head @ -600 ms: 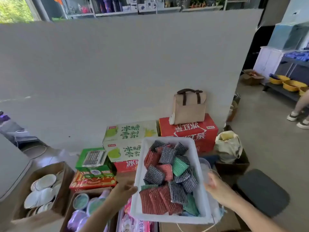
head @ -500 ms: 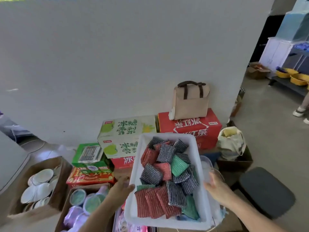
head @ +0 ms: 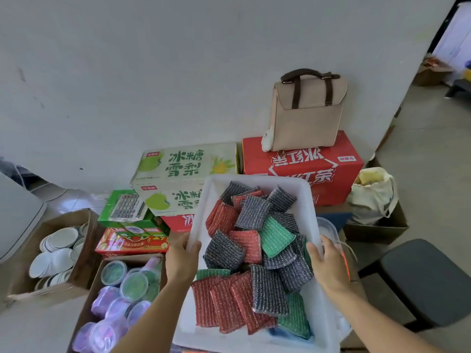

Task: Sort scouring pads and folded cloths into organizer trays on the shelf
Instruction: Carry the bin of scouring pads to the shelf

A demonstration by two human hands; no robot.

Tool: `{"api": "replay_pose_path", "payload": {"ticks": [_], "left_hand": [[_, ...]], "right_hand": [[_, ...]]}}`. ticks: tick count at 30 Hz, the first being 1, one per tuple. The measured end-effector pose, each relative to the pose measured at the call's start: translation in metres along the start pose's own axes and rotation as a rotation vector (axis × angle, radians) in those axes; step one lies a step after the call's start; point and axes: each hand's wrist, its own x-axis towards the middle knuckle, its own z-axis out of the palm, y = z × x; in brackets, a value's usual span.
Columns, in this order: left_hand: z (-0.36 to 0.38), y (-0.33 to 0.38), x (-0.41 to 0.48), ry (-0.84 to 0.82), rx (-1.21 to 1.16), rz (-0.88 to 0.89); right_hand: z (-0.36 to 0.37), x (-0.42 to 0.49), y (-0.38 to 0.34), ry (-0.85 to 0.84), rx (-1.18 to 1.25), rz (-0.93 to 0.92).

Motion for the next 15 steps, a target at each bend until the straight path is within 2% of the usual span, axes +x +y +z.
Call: {"api": "replay_pose_path", "payload": {"ticks": [6,9,15], "left_hand": [[-0.01,0.008,-0.034,0.004,-0.064,-0.009],[-0.02,0.012,-0.059,-0.046,-0.105,-0.01],[-0.056,0.025,-0.115,-0.139,-0.127,0.103]], "right_hand": [[-0.019,-0.025,0.013,0.133,0.088,-0.043],[-0.036,-0.053,0.013,0.177,0.135,-0.042],[-0.075,-0.134,0.013,0.31,0.178,0.024]]}}
